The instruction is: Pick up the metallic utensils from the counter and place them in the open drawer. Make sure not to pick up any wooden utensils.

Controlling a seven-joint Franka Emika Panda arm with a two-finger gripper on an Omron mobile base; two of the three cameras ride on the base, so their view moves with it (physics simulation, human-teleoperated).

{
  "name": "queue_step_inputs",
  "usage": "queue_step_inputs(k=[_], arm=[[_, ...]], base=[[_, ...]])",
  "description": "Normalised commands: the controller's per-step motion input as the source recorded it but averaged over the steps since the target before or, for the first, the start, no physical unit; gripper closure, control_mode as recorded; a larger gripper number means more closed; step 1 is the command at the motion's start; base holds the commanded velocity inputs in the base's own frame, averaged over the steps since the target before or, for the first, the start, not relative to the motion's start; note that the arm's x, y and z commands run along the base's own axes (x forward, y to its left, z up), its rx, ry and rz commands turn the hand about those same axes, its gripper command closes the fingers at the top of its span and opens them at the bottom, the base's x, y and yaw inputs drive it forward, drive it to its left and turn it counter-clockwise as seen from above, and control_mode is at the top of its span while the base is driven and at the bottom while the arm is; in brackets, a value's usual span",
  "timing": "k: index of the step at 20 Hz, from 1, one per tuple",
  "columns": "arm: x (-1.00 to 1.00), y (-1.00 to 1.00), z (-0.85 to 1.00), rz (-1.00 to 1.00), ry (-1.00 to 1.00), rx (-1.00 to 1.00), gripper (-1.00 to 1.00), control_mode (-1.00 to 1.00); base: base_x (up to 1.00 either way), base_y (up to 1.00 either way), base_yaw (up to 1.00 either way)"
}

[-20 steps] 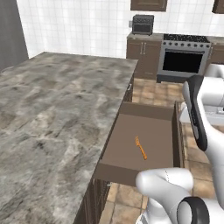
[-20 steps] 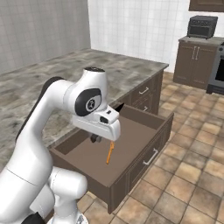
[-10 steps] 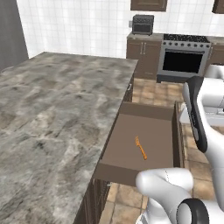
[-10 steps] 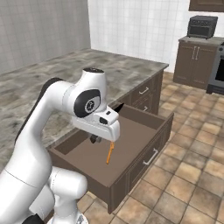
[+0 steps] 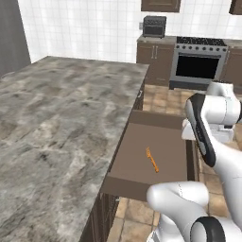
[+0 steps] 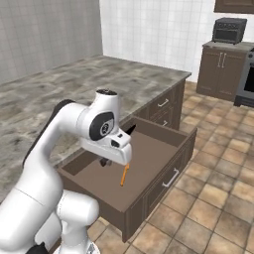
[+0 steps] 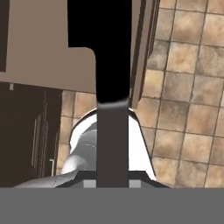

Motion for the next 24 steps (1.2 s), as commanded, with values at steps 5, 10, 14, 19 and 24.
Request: queue_step_inputs(k=[5,10,14,19,24], arm=[[0.75,0.28,-0.92,-0.04,0.00,0.03,1.00,-1.00],[1.00,0.02,-0.35,-0.02,0.01,0.00,1.00,-1.00],[1.00,-0.23,0.00,0.02,0.14,0.00,1.00,-1.00],[0.59,-0.24,-0.11,0.01,0.04,0.00,1.00,-1.00],[-0.08,-0.01,-0.80,0.00,0.08,0.00,1.00,-1.00]], base=[[0.00,0.00,0.00],[0.00,0.00,0.00],[0.00,0.00,0.00],[0.00,0.00,0.00],[0.00,0.00,0.00]])
